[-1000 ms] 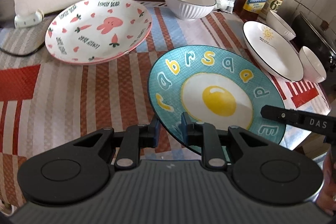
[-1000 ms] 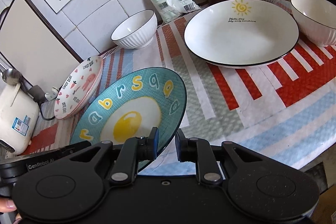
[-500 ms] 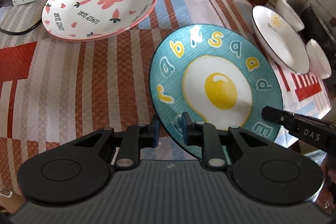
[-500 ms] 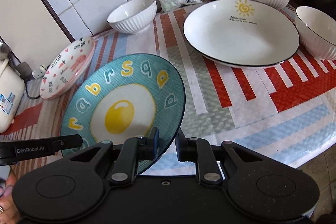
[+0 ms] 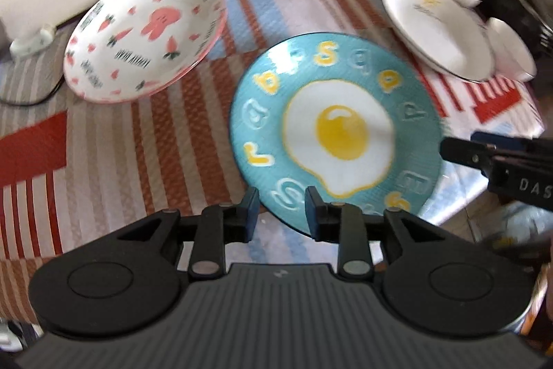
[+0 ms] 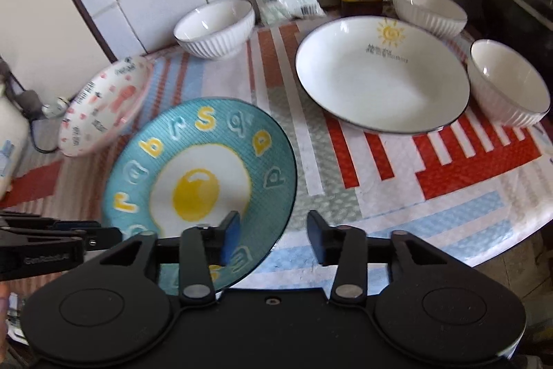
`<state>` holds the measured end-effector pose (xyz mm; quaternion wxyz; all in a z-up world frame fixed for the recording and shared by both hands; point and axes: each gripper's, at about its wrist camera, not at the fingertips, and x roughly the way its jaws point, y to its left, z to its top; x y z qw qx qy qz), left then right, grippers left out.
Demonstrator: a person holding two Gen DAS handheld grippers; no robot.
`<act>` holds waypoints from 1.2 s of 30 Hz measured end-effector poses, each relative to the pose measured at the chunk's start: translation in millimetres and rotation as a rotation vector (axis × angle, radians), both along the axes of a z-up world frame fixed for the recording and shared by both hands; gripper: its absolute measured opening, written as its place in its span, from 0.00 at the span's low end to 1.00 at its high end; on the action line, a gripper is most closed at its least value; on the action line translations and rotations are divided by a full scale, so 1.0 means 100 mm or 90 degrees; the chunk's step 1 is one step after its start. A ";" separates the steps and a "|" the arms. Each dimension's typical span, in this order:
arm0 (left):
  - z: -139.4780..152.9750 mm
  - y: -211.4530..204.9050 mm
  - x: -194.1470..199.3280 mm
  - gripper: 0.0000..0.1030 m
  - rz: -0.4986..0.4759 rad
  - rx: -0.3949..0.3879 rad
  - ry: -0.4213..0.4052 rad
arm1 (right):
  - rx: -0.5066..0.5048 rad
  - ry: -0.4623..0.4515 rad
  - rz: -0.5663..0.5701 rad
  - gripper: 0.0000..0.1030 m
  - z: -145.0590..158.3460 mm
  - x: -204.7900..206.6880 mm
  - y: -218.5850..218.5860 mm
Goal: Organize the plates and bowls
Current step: 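Lift the teal egg plate with the right gripper toward the bunny plate, then lower the teal egg plate onto the cloth and open the right gripper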
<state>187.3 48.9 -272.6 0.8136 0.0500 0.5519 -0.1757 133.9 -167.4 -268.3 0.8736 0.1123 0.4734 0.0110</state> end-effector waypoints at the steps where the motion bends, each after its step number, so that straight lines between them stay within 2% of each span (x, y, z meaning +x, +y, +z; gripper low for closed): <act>1: 0.05 -0.01 -0.01 0.32 -0.012 -0.001 0.000 | 0.004 -0.008 0.003 0.63 0.07 -0.03 -0.01; 6: 0.33 -0.08 -0.12 0.40 -0.066 -0.009 -0.001 | -0.013 -0.031 0.019 0.65 0.35 -0.21 -0.03; 10: 0.57 -0.14 -0.21 0.46 -0.106 -0.018 -0.016 | 0.002 -0.043 0.013 0.65 0.56 -0.36 -0.09; 13: 0.76 -0.19 -0.25 0.49 -0.137 -0.015 -0.029 | -0.034 -0.041 0.008 0.65 0.76 -0.49 -0.09; 20: 1.10 -0.29 -0.32 0.54 -0.192 -0.022 -0.068 | -0.063 -0.101 0.002 0.67 1.18 -0.82 -0.16; 23: 1.20 -0.36 -0.30 0.62 -0.198 -0.028 -0.077 | -0.079 -0.120 -0.005 0.67 1.28 -0.89 -0.18; 26: 1.30 -0.42 -0.26 0.62 -0.195 -0.039 -0.085 | -0.064 -0.124 -0.013 0.67 1.38 -0.93 -0.23; 32: 1.50 -0.58 -0.14 0.63 -0.180 -0.049 -0.108 | -0.035 -0.172 -0.012 0.68 1.67 -0.99 -0.32; 36: 1.59 -0.66 -0.08 0.63 -0.161 -0.061 -0.120 | -0.039 -0.187 0.000 0.69 1.75 -0.93 -0.43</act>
